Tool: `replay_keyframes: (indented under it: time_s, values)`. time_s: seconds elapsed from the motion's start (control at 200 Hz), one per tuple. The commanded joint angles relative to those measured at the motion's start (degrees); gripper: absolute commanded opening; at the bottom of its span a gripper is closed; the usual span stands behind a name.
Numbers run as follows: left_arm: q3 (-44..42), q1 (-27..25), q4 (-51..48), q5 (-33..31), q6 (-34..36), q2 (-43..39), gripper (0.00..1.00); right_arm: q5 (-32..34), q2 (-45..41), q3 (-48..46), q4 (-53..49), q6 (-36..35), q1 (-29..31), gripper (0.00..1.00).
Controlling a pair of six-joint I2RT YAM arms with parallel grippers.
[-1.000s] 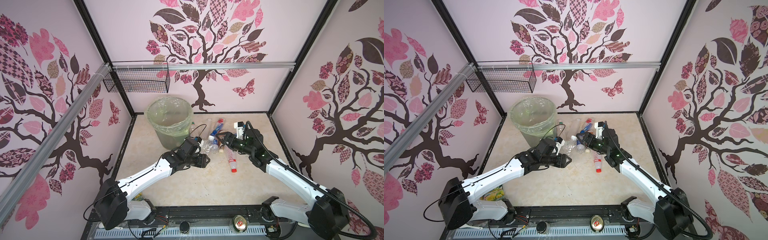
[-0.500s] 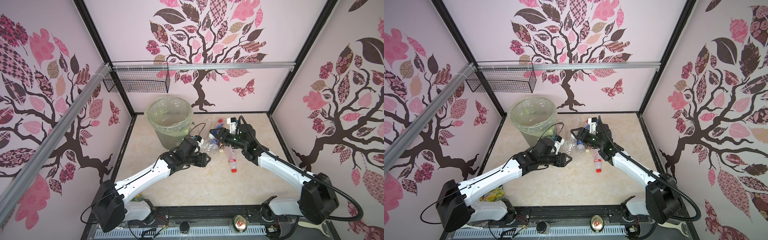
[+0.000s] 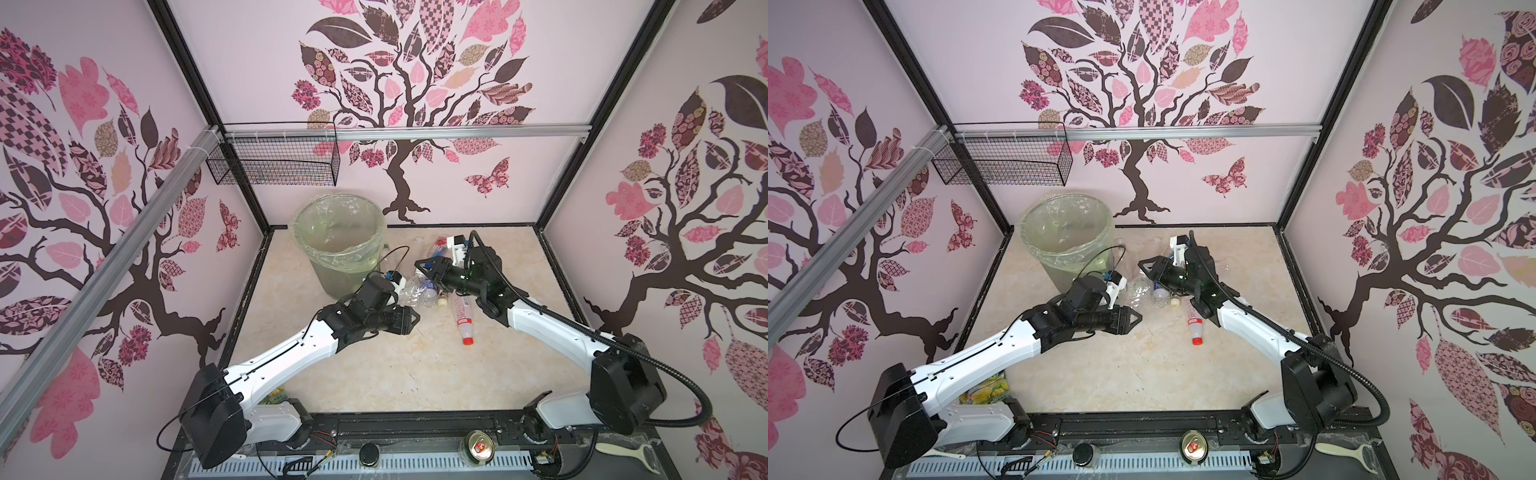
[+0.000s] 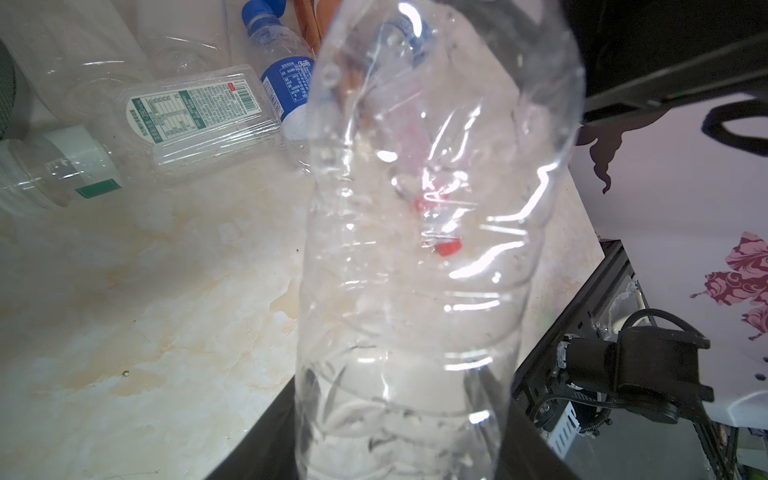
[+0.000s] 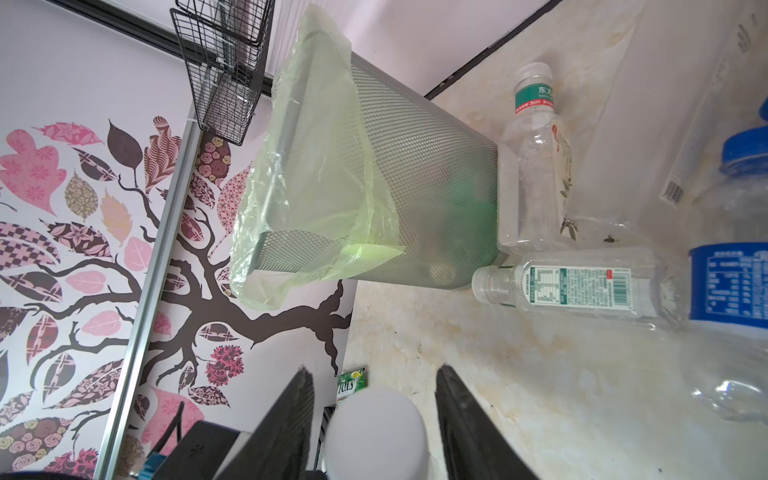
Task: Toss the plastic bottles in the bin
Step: 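Close right gripper on the white cap of the clear bottle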
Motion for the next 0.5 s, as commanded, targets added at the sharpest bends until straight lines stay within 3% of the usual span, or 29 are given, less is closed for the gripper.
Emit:
replay_keyframes:
  time_s: [0.0, 0.27, 0.495]
  values:
    - [0.1, -0.2, -0.1, -1.0, 0.1, -1.3, 0.58, -0.2, 0.9, 2.4, 0.8, -0.7, 0.9, 0.44]
    - [0.7, -0.2, -0.2, -2.2, -0.5, -1.6, 0.59, 0.3, 0.5, 1.2, 0.1, -1.3, 1.6, 0.43]
    - [0.9, -0.2, -0.3, -2.0, -0.9, -1.5, 0.59, 0.3, 0.0, 1.1, -0.1, -1.4, 1.7, 0.33]
